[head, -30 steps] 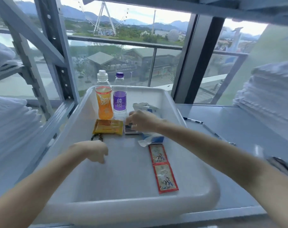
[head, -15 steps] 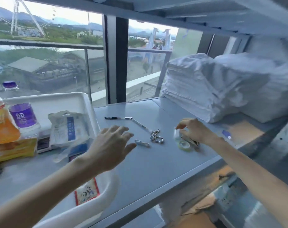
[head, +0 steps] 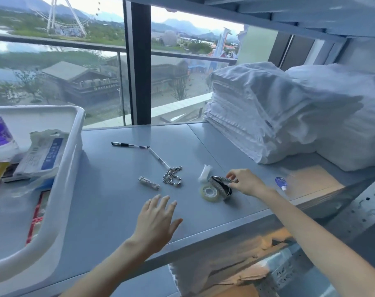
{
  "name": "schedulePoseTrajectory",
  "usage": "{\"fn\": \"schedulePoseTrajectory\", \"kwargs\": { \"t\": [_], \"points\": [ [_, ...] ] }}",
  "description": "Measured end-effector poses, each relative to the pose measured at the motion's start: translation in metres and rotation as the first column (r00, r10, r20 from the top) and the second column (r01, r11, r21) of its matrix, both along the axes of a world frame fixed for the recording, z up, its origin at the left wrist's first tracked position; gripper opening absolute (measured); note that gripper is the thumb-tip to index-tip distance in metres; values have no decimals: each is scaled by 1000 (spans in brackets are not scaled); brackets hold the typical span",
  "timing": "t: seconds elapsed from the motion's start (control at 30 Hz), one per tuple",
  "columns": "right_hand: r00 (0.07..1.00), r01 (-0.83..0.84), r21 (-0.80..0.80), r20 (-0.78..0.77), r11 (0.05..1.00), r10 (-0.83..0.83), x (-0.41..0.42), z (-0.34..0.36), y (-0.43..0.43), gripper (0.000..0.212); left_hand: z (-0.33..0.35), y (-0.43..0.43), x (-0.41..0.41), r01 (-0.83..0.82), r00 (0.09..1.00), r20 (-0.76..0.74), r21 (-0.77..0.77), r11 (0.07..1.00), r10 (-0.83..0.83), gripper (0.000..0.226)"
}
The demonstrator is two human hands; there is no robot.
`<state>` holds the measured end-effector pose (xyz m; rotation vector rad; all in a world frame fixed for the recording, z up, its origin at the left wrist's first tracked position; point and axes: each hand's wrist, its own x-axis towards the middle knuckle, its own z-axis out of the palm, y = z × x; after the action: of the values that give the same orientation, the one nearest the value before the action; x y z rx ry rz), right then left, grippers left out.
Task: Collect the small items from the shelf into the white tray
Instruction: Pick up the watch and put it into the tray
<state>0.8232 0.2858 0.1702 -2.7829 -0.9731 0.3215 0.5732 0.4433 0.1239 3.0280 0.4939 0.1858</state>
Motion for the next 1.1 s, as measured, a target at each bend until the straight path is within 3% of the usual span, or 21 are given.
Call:
{"fn": "schedulePoseTrajectory", "kwargs": {
  "t": [0.13, 0.2, 0.33, 0.6, 0.77, 0.93, 1.1],
  "points": [
    [999, 1, -70, -34, 998, -3, 10, -11, 5, 46, -15, -13, 8, -55, 997, -46, -12, 998, 54, 53],
    [999, -28, -114, -25, 993, 25, 10, -17, 7, 51, -19, -19, 8, -64, 998, 8, 45, 997, 63, 46],
    [998, -58, -50, 29, 997, 59, 11, -27, 10, 37, -21, -24, 8, -67, 992, 114, 115, 991, 54, 40],
    [944, -258, 86, 237, 962, 232, 8, -14, 4, 25, -8, -22, -5, -38, 994, 107, 144, 989, 23, 51],
    [713, -619, 241, 573, 747, 405, -23, 26, 23, 33, 38, -13, -31, -43, 963, 270, 135, 990, 5, 47],
    [575, -796, 355, 696, 491, 429, -71, 80, 76, 31, 87, 11, -68, -162, 912, 396, 116, 980, 104, 43],
    [498, -867, 420, 733, 267, 464, -133, 119, 144, 28, 114, 49, -138, -292, 861, 461, 98, 952, 216, 35]
  ]
}}
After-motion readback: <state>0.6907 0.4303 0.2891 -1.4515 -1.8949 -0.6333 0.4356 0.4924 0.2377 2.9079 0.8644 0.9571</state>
